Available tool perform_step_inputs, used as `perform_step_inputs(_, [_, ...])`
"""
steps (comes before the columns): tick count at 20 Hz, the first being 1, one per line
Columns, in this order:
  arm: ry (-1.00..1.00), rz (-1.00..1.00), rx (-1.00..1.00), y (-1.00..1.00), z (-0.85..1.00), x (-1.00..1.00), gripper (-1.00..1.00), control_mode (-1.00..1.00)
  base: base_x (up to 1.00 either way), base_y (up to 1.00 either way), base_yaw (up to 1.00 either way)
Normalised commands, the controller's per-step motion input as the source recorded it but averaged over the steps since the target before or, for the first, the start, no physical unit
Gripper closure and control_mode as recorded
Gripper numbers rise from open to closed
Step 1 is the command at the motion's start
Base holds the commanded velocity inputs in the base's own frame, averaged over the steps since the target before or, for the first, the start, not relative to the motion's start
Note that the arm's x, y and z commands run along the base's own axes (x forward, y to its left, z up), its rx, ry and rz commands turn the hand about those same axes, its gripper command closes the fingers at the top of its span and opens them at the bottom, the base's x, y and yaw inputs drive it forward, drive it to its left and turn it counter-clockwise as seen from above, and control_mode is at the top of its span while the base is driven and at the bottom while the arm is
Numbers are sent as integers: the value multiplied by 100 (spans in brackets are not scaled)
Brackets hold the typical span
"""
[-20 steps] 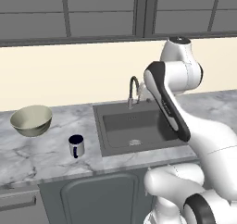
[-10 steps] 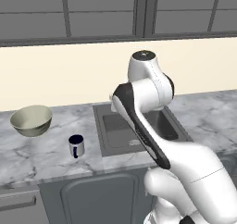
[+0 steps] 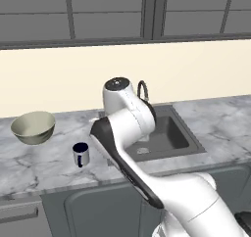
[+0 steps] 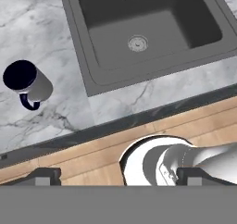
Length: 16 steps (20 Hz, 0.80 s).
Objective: Pick the mug and place it in the sink. Pick the bowl and place it in the open cabinet and then close the cabinet.
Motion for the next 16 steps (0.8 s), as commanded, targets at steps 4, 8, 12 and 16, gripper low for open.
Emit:
perform_step_inputs(4, [5, -2, 0, 65, -60, 1, -100, -100, 0, 0, 0])
perform_step_inputs(8, [1, 0, 2, 46, -75, 16, -100, -100, 0, 0, 0])
perform_step_inputs(12, [-4, 4, 0, 44, -54, 37, -100, -100, 0, 0, 0])
perform_step_inputs(16, [-4, 12, 0, 39, -35, 63, -100, -100, 0, 0, 0])
